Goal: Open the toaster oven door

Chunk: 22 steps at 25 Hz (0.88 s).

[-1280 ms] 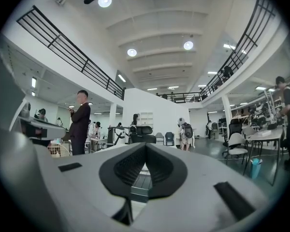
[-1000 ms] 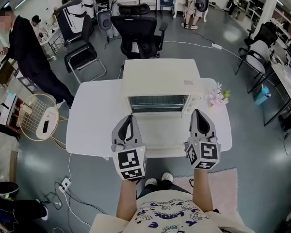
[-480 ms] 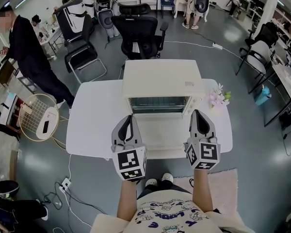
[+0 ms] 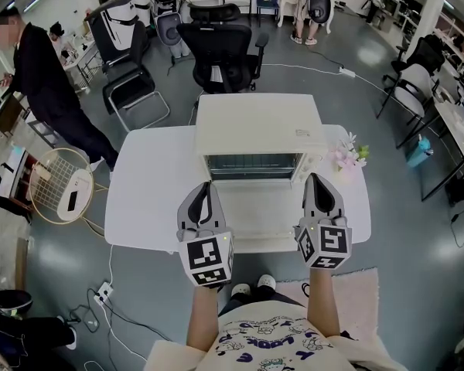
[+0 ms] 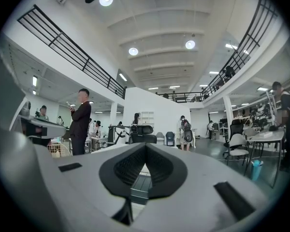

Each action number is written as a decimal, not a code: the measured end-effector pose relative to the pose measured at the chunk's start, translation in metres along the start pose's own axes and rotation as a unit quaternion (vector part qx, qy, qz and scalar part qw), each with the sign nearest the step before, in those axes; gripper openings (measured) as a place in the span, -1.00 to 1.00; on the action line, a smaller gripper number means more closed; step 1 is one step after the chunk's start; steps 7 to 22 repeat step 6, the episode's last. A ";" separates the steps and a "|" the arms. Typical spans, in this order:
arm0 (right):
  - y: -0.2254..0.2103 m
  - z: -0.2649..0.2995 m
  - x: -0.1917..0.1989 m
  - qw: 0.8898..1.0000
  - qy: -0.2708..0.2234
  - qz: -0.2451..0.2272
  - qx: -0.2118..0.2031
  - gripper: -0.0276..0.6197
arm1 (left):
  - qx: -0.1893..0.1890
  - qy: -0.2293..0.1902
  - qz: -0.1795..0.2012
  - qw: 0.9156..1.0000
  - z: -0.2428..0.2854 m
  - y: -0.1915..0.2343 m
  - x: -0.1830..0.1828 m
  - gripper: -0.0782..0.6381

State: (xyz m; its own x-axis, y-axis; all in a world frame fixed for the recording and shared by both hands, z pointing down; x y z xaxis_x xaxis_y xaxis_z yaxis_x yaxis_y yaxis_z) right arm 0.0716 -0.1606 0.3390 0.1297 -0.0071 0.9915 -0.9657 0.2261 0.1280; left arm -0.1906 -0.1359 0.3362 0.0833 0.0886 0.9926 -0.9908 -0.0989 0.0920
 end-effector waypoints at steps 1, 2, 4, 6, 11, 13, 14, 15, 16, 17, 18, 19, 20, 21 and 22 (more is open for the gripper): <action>0.000 0.001 0.000 1.000 0.000 0.000 0.000 -0.93 | 0.000 0.000 0.000 1.000 0.001 0.000 0.000 -0.77; 0.000 0.002 0.001 1.000 0.001 0.000 0.000 -0.93 | 0.000 0.000 0.000 1.000 0.002 0.001 0.000 -0.77; 0.000 0.004 0.001 1.000 0.001 0.000 0.000 -0.93 | 0.000 0.000 0.000 1.000 0.003 0.002 0.001 -0.77; 0.000 0.005 0.001 1.000 0.001 -0.001 0.000 -0.93 | -0.001 0.000 0.001 1.000 0.004 0.003 0.001 -0.77; 0.000 0.005 0.001 1.000 0.001 -0.001 0.000 -0.93 | -0.001 0.000 0.001 1.000 0.004 0.003 0.001 -0.77; 0.000 0.005 0.001 1.000 0.001 -0.001 0.000 -0.93 | -0.001 0.000 0.001 1.000 0.004 0.003 0.001 -0.77; 0.000 0.005 0.001 1.000 0.001 -0.001 0.000 -0.93 | -0.001 0.000 0.001 1.000 0.004 0.003 0.001 -0.77; 0.000 0.005 0.001 1.000 0.001 -0.001 0.000 -0.93 | -0.001 0.000 0.001 1.000 0.004 0.003 0.001 -0.77; 0.000 0.005 0.001 1.000 0.001 -0.001 0.000 -0.93 | -0.001 0.000 0.001 1.000 0.004 0.003 0.001 -0.77; 0.000 0.005 0.001 1.000 0.001 -0.001 0.000 -0.93 | -0.001 0.000 0.001 1.000 0.004 0.003 0.001 -0.77; 0.000 0.005 0.001 1.000 0.001 -0.001 0.000 -0.93 | -0.001 0.000 0.001 1.000 0.004 0.003 0.001 -0.77; 0.000 0.005 0.001 1.000 0.001 -0.001 0.000 -0.93 | -0.001 0.000 0.001 1.000 0.004 0.003 0.001 -0.77; 0.000 0.005 0.001 1.000 0.001 -0.001 0.000 -0.93 | -0.001 0.000 0.001 1.000 0.004 0.003 0.001 -0.77; 0.000 0.005 0.001 1.000 0.001 -0.001 0.000 -0.93 | -0.001 0.000 0.001 1.000 0.004 0.003 0.001 -0.77; 0.000 0.005 0.001 1.000 0.001 -0.001 0.000 -0.93 | -0.001 0.000 0.001 1.000 0.004 0.003 0.001 -0.77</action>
Point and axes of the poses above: the fingertips, and each gripper's own axes: z forward along the fingers, y to its left, x out of its underside, the point moved 9 cm from there along -z, backward along the fingers, and after that the axes turned 7 degrees about -z, right-handed, at the moved point
